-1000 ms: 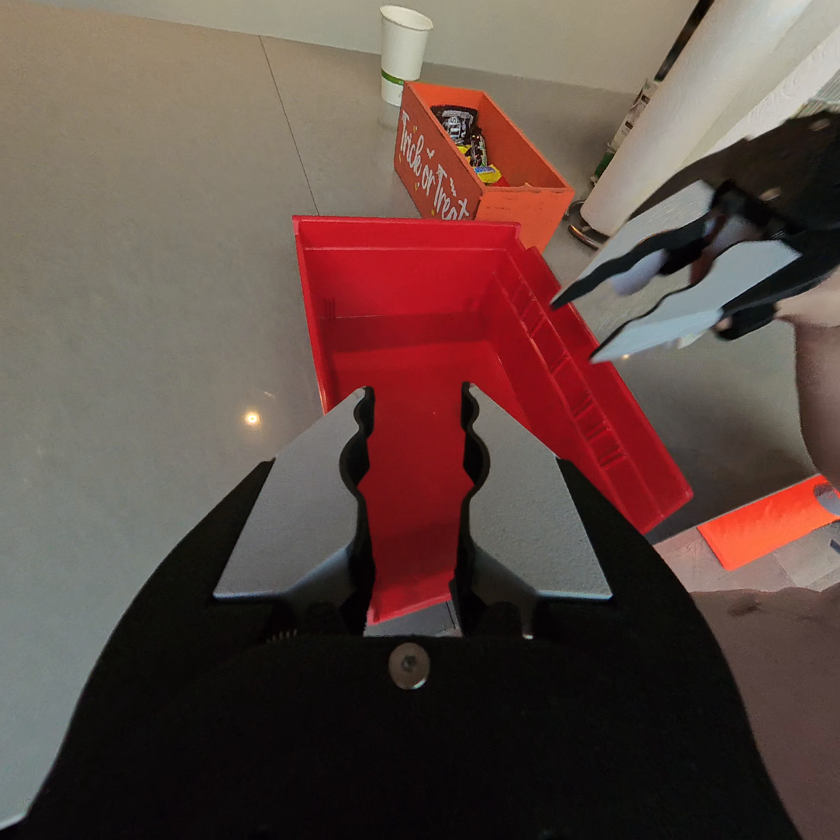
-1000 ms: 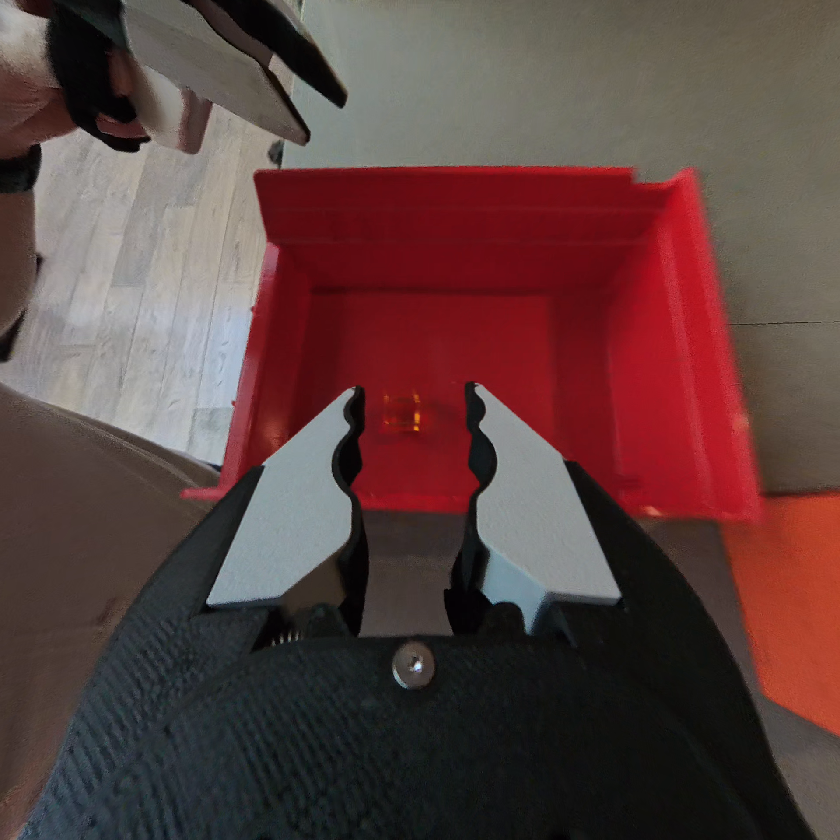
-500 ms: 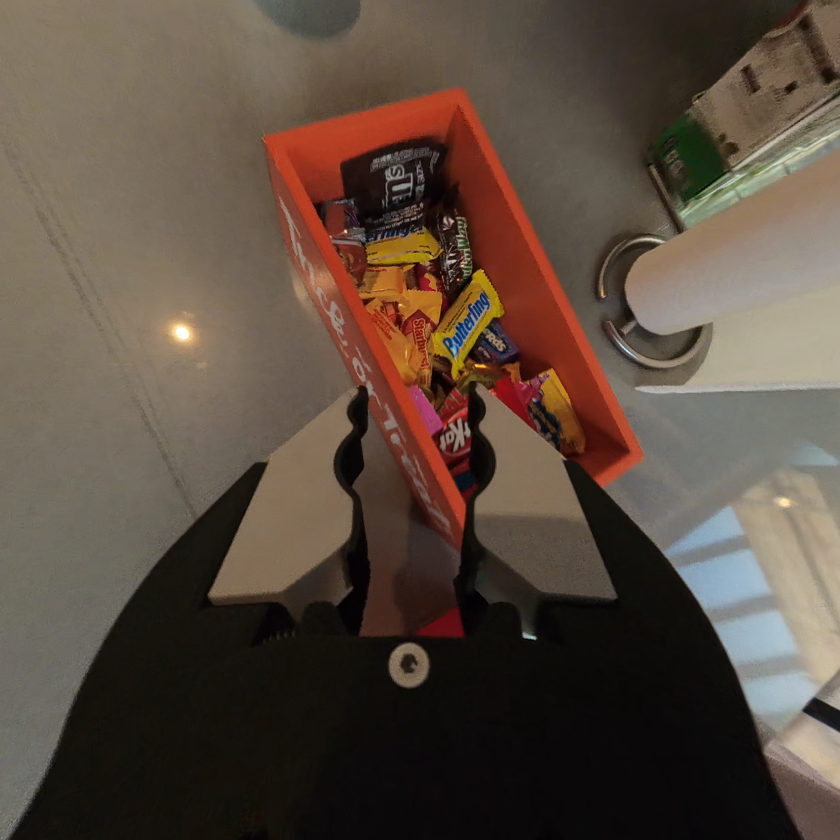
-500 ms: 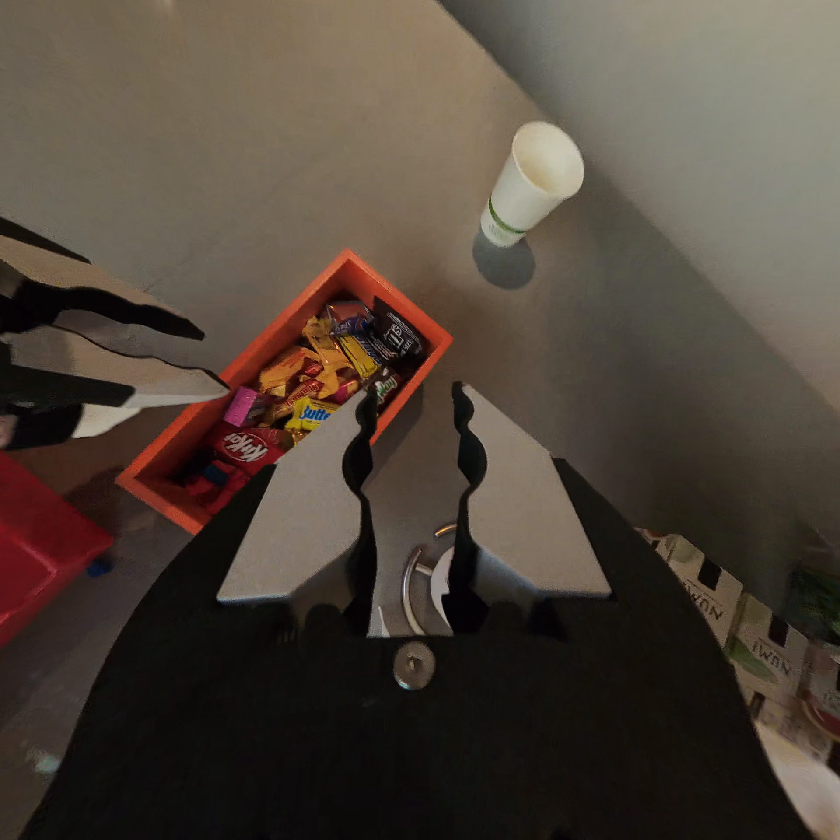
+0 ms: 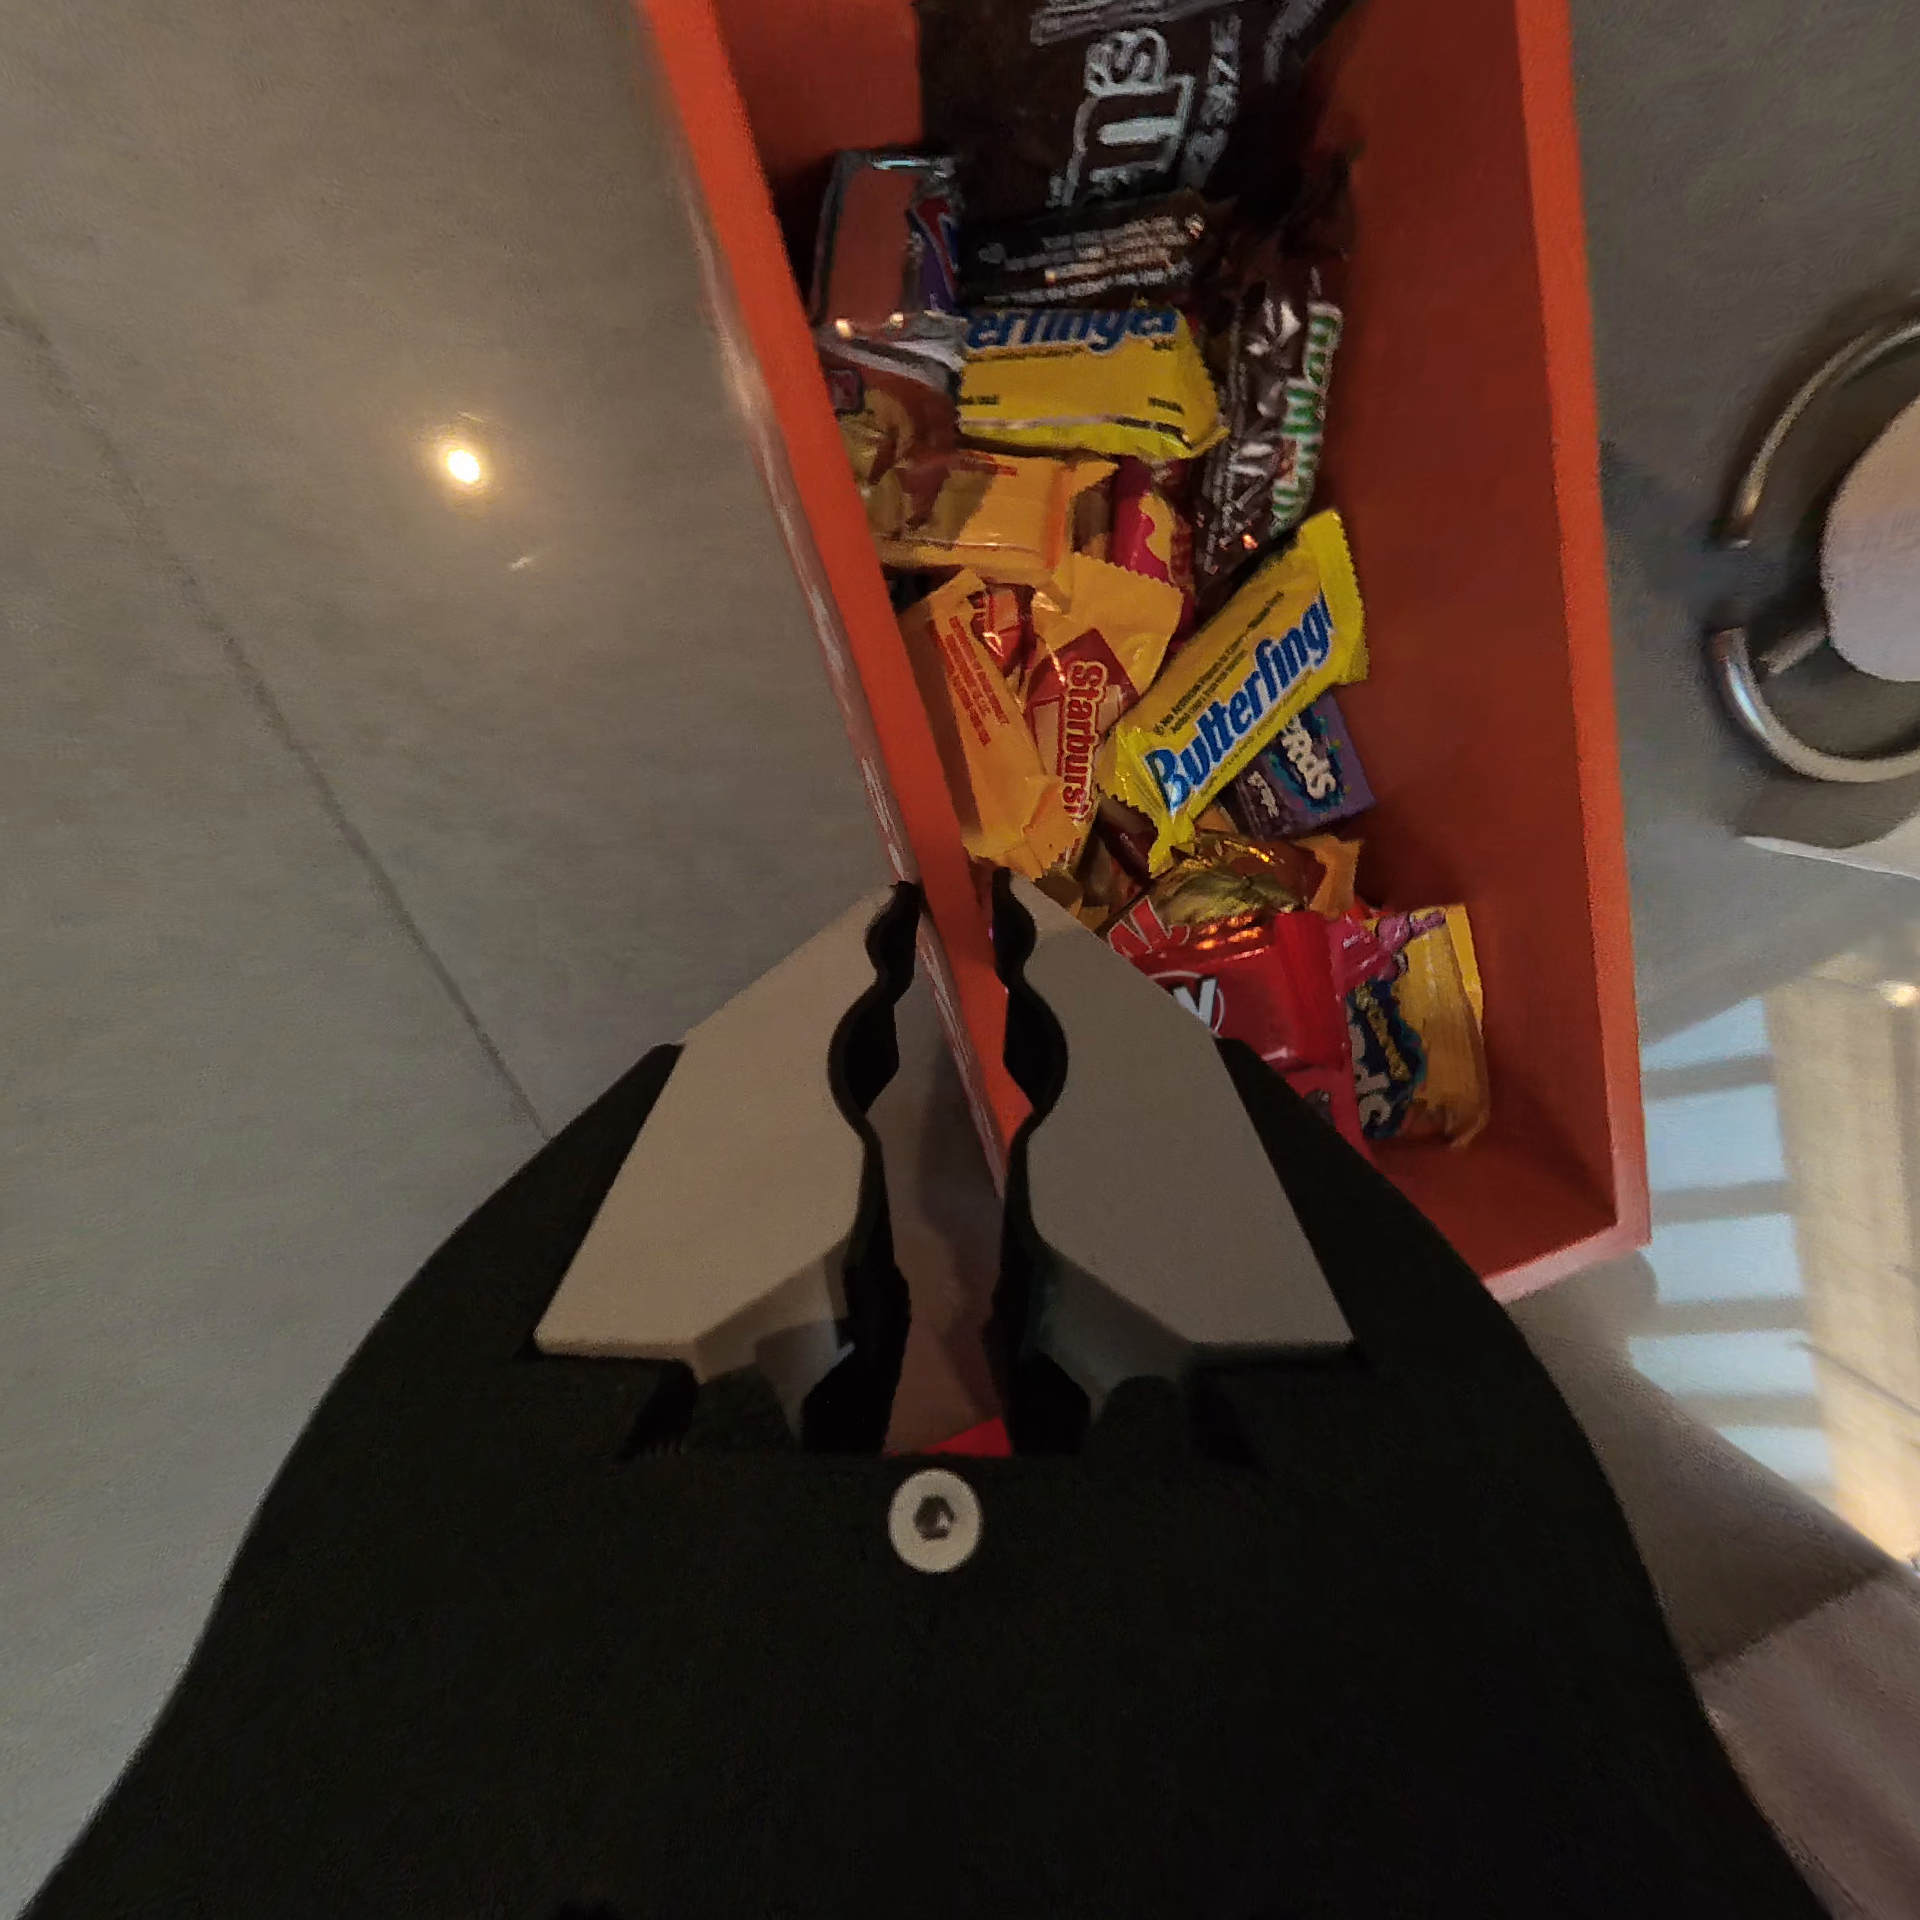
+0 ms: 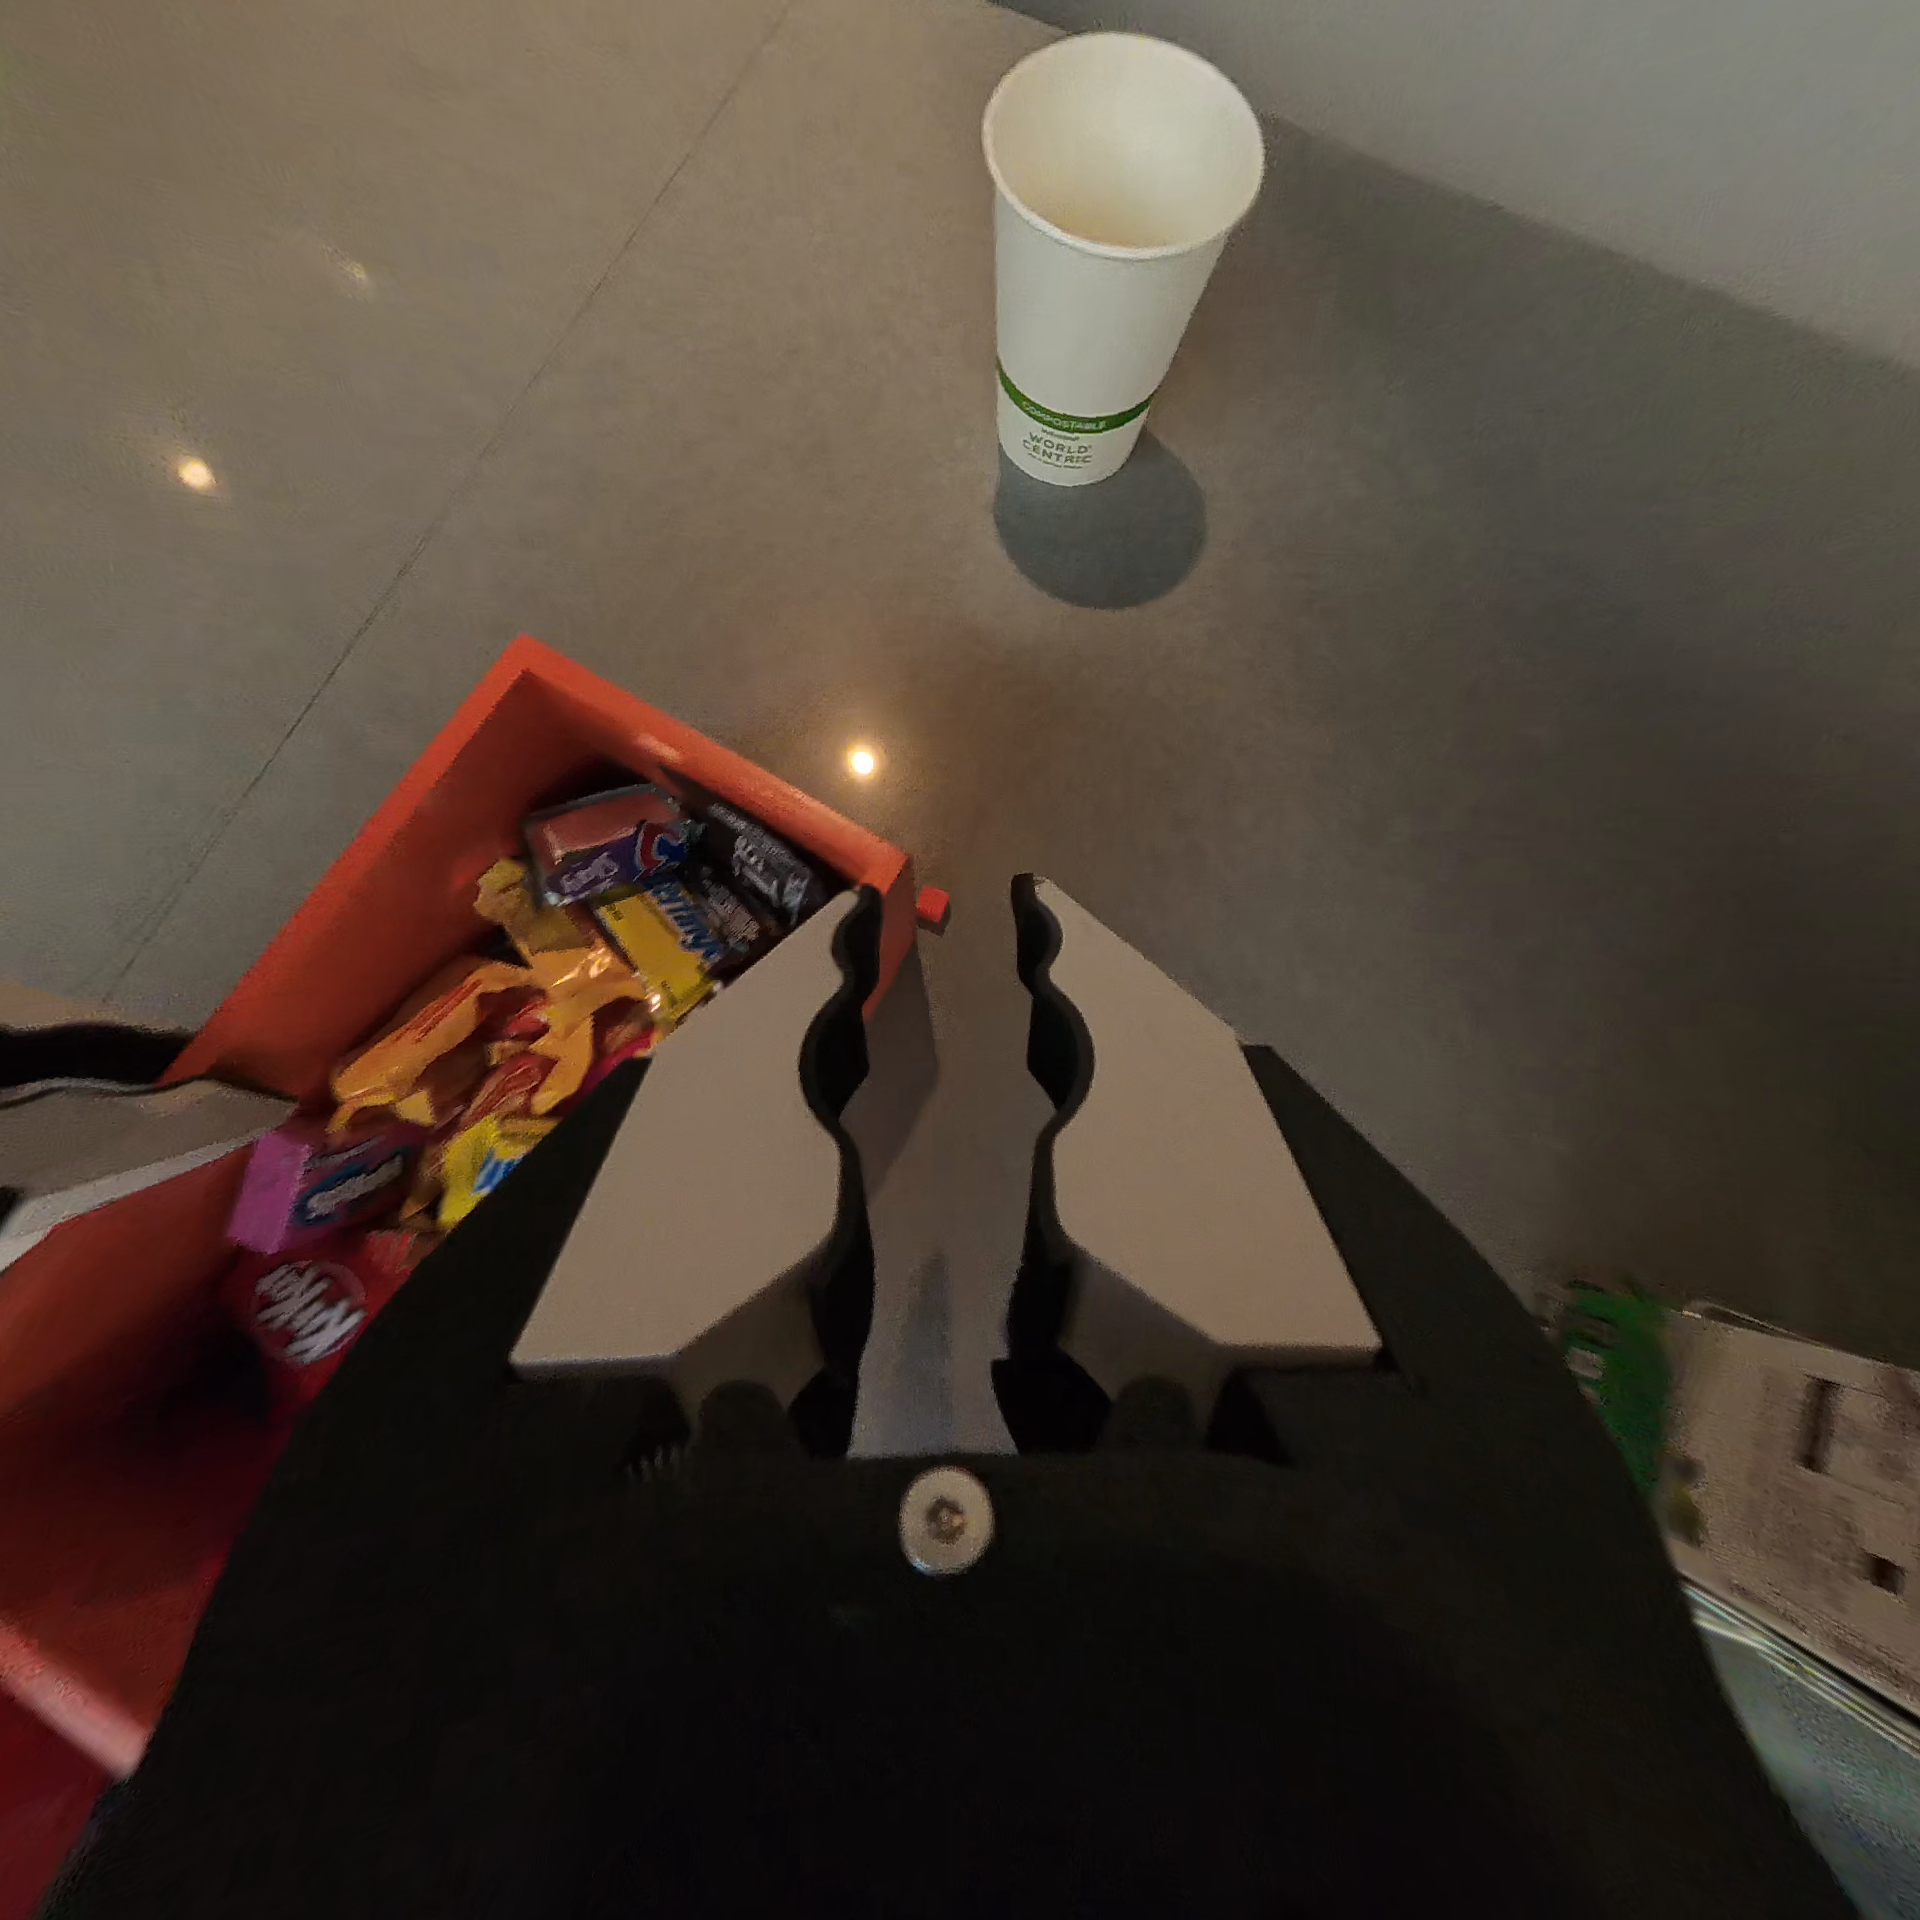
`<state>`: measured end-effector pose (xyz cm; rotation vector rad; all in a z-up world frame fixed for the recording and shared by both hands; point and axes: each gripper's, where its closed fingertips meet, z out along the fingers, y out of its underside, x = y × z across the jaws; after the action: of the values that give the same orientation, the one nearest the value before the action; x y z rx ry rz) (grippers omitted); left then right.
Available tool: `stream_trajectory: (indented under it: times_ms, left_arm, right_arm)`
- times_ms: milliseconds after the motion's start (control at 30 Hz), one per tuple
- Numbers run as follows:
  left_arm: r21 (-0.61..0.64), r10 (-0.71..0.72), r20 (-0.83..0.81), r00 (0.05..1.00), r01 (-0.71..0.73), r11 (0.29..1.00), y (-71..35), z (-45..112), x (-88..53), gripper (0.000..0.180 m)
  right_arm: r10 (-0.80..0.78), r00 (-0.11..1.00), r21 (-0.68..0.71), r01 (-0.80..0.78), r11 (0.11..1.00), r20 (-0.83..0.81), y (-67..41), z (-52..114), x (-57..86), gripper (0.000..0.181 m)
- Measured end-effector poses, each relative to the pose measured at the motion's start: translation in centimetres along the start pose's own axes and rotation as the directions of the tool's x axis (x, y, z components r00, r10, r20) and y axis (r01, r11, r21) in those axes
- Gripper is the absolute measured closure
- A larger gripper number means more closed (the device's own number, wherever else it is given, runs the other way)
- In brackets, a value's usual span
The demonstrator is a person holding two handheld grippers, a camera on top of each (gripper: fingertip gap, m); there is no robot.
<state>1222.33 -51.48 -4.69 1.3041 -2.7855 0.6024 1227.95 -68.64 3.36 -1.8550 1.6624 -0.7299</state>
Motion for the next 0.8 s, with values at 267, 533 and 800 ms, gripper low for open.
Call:
stream_trajectory:
  times_ms: [267,533,800]
  left_arm:
    - [0.099,-0.097,0.099,0.990,0.087,0.991,1.2,-2.0,-7.8,0.169]
    - [0.194,-0.293,0.150,0.944,0.262,0.945,3.2,-3.6,-12.4,0.170]
    - [0.192,-0.420,0.150,0.895,0.390,0.901,3.9,-3.7,-11.7,0.169]
  right_arm:
    - [0.055,0.983,0.078,-0.070,0.995,0.175,5.5,7.9,-0.7,0.156]
    - [0.068,0.984,0.153,-0.093,0.984,0.163,7.3,10.9,-1.2,0.146]
    - [0.037,0.999,0.089,-0.040,0.995,0.032,8.0,13.5,-1.2,0.158]
